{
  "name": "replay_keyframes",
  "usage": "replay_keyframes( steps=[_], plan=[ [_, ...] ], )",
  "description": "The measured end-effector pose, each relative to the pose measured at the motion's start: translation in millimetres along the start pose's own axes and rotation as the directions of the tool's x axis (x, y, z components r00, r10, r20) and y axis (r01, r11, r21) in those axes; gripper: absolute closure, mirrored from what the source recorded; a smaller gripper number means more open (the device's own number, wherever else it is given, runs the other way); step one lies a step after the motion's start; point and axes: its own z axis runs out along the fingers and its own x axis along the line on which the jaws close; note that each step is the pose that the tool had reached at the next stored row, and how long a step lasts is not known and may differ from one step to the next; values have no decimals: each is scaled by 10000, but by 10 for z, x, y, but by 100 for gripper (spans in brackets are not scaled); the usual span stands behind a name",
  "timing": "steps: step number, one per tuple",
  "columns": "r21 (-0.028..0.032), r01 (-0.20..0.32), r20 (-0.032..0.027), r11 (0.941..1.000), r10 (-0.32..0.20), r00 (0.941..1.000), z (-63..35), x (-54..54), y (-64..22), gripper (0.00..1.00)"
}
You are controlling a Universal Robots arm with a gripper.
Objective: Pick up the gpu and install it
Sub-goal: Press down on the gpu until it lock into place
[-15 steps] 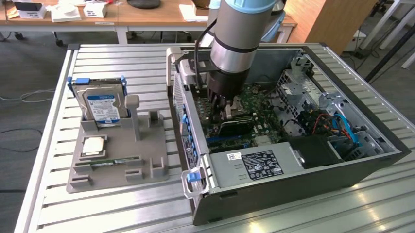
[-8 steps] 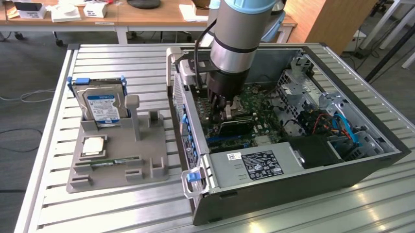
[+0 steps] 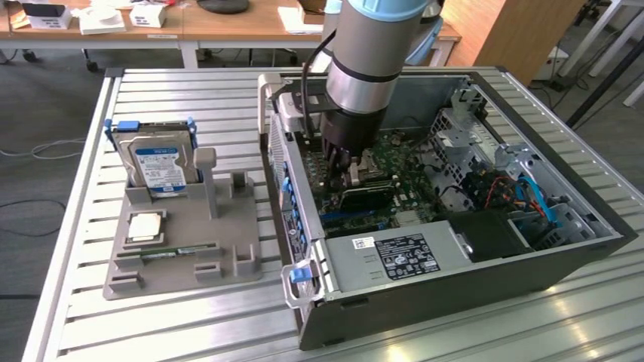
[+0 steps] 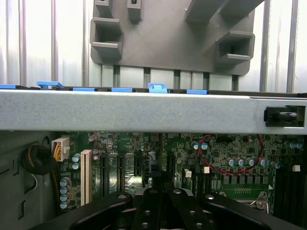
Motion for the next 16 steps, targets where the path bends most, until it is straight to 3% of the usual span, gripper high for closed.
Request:
replay_keyframes(
  steps=[16],
  plan=[
    [1,1,1,10000,-1,10000,8,2,0,89]
  ],
)
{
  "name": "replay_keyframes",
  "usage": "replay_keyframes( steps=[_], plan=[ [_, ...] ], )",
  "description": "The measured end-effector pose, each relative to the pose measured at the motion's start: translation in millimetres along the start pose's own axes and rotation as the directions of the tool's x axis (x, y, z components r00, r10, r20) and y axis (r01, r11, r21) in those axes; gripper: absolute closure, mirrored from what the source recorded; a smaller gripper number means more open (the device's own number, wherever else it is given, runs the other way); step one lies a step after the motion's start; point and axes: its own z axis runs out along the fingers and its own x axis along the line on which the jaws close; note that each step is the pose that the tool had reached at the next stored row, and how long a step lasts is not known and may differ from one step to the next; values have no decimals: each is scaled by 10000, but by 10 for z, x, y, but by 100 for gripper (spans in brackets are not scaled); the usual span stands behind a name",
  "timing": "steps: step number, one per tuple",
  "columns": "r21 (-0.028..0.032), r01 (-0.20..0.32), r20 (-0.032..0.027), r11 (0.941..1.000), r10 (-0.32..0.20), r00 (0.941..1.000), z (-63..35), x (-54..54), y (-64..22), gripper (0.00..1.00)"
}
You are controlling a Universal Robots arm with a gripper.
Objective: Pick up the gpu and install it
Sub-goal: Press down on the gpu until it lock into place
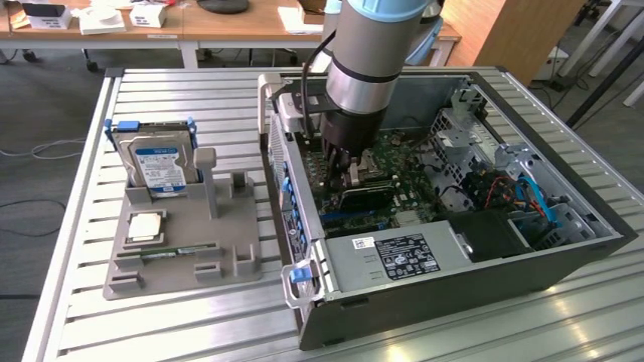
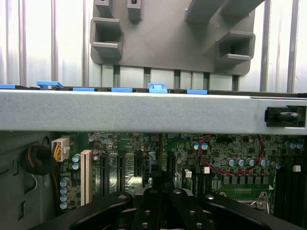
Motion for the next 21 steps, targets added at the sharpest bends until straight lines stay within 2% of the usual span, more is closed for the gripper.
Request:
replay_keyframes(
  steps=[21],
  plan=[
    [-1,-1,0,10000,1,10000,16,1,0,89]
  ],
)
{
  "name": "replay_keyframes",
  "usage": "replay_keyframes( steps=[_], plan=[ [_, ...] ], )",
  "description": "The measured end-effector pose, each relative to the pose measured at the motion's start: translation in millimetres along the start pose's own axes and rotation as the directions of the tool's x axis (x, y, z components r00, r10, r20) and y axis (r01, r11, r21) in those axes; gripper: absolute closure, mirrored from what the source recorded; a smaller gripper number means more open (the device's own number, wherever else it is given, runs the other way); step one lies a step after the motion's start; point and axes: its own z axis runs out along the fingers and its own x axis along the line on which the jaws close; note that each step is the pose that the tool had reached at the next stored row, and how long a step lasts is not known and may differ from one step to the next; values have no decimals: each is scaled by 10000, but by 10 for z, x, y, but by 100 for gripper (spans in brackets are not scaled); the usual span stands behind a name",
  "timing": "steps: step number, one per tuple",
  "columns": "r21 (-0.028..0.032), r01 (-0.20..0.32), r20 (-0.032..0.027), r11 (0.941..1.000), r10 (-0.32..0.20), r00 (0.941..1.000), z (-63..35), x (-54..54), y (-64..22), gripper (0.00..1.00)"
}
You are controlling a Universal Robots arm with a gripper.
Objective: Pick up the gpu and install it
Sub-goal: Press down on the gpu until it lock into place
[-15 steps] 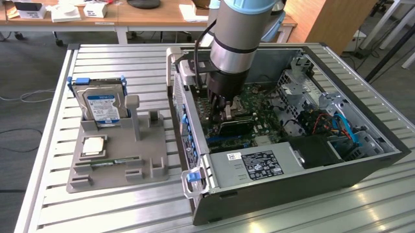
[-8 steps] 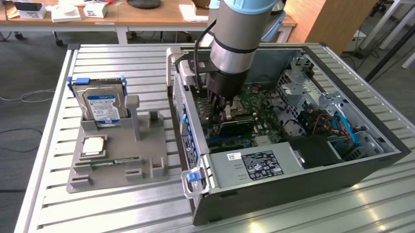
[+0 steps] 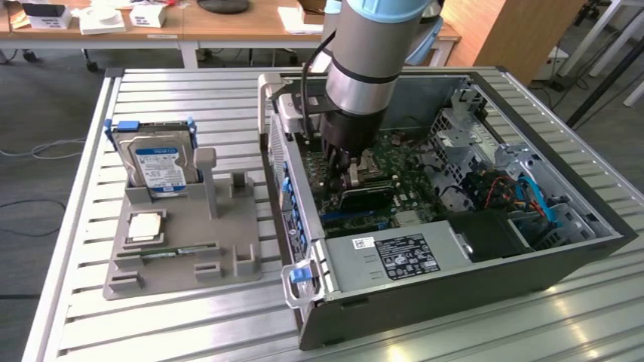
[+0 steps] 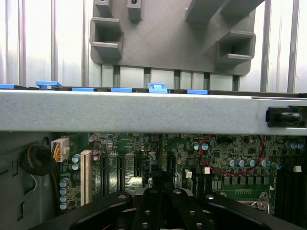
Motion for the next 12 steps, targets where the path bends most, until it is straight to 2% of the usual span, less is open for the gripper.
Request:
replay_keyframes(
  steps=[12],
  plan=[
    [2,1,0,10000,-1,10000,16,1,1,89]
  ],
)
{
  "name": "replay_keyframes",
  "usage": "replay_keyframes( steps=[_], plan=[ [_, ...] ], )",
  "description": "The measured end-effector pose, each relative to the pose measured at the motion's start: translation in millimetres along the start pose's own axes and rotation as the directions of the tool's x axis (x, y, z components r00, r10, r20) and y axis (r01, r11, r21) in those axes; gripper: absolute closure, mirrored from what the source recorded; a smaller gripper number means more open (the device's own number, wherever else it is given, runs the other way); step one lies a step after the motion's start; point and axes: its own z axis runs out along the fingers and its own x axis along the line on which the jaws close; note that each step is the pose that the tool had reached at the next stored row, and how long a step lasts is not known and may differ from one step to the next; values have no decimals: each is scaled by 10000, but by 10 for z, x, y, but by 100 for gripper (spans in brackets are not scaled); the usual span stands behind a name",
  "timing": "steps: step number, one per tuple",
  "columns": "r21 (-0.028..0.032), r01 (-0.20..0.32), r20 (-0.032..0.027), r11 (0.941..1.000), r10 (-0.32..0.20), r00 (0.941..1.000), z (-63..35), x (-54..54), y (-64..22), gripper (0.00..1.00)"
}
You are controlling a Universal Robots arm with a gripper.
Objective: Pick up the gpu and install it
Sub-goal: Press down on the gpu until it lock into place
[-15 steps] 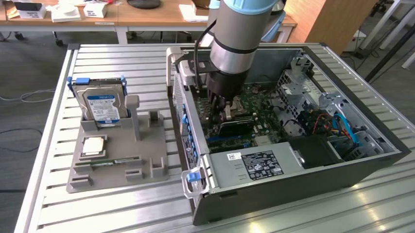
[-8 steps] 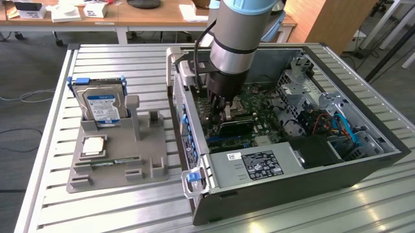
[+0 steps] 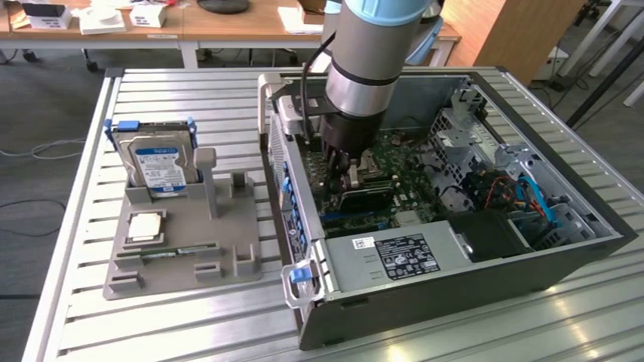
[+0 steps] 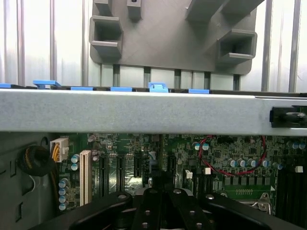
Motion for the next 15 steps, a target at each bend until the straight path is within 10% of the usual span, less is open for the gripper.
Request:
replay_keyframes(
  steps=[15],
  plan=[
    [-2,0,-6,10000,0,10000,19,2,8,89]
  ],
)
